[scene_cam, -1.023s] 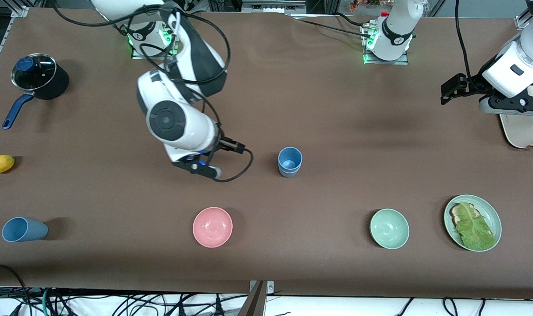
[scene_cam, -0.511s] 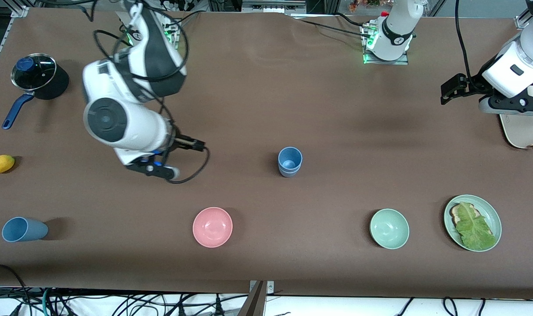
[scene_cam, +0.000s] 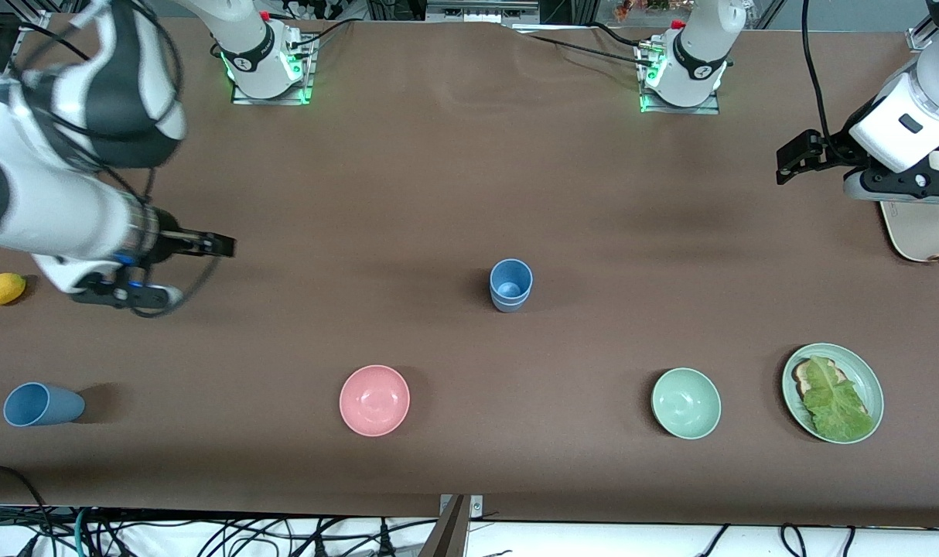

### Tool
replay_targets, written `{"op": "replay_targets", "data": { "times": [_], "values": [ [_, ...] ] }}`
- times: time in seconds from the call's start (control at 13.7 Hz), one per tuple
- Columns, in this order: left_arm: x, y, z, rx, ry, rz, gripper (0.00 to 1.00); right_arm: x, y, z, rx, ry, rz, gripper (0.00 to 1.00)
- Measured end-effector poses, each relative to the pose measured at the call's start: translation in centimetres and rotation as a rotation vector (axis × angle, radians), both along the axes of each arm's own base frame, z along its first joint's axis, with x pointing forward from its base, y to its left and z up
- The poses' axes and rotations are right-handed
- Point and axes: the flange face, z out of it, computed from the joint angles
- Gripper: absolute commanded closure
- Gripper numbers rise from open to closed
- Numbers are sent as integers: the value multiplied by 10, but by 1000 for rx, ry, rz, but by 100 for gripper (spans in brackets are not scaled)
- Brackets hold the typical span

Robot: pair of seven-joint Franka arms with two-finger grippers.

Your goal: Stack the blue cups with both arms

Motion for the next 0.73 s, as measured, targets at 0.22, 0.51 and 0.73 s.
{"op": "replay_targets", "data": {
  "times": [0.22, 0.51, 0.73],
  "values": [
    [0, -4, 0, 0, -1, -7, 0, -20, -36, 38, 11, -46, 10, 0],
    [0, -5, -1, 0, 1, -10, 0, -56, -66, 77, -6, -93, -3, 0],
    [1, -6, 1, -1, -2, -10, 0, -65, -79, 85, 2, -108, 15, 0]
  ]
}}
